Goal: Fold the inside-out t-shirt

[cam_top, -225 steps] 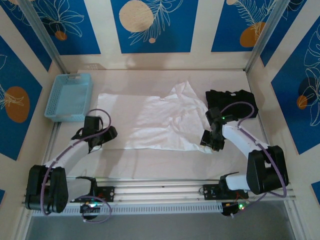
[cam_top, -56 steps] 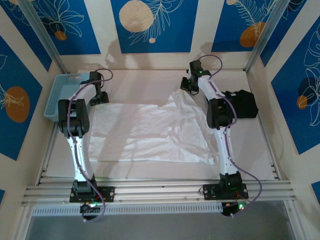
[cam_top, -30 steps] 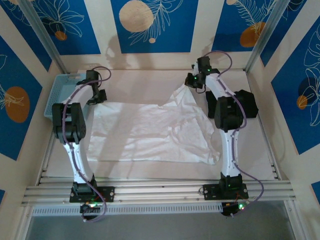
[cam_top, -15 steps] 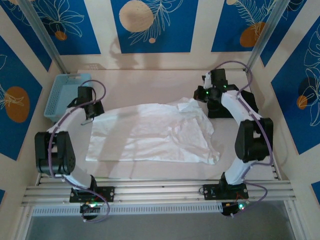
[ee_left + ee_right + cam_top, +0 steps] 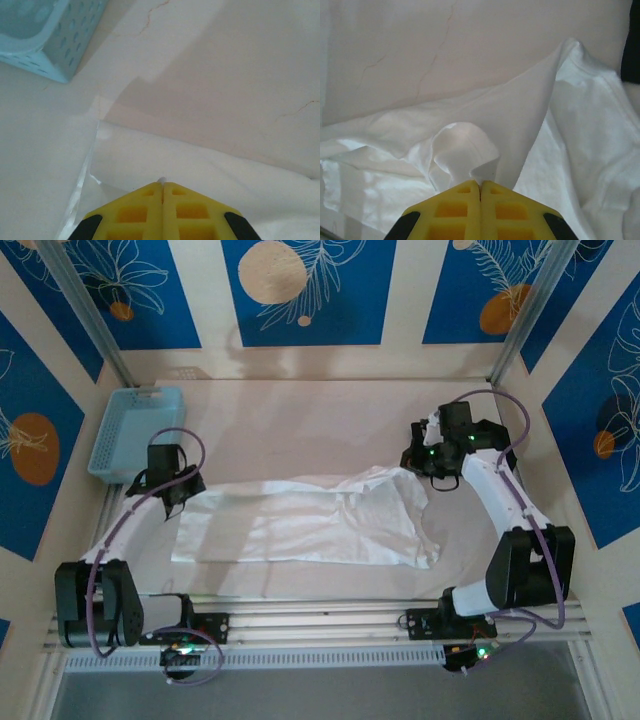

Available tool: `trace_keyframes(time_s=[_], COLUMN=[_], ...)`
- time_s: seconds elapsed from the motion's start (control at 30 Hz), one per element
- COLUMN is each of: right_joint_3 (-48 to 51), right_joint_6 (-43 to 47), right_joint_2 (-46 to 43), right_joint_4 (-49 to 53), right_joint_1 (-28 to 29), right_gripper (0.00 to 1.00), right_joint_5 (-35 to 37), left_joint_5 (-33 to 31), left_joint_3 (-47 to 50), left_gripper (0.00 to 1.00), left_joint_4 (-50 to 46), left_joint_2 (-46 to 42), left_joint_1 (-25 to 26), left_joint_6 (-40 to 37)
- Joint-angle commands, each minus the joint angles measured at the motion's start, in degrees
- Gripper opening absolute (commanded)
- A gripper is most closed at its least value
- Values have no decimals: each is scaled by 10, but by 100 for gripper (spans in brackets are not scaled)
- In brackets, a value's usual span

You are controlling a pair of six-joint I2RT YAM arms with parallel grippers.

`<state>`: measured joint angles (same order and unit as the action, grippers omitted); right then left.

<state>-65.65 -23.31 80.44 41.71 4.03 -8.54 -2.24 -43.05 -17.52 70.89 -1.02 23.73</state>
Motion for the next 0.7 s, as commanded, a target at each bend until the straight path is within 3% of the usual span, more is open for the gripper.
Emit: trace_keyframes(time_s=[0.0,0.2,0.43,0.53,0.67], right_joint_3=[10,41,161,198,191], right_joint_6=[-7,-7,-57,-75,-74], right_joint_2=[-27,-58,-140,-183,-181], right_joint_4=[52,86,72,46,20], right_joint_1=[-4,-4,4,9,20], right_gripper=[0,0,4,22,37], right_joint_5=[-36,-46,-23,-11,32], left_joint_5=[-25,-42,-74,-85,-20], left_joint_3=[16,49,82,97,103], left_gripper=[0,0,27,41,47], left_joint_4=[-13,-1,2,12,38], left_joint_2=[-17,-21,-18,-65,-94], left_joint_1=[-5,-5,-5,-4,2], left_joint_6=[10,13,23,32,60])
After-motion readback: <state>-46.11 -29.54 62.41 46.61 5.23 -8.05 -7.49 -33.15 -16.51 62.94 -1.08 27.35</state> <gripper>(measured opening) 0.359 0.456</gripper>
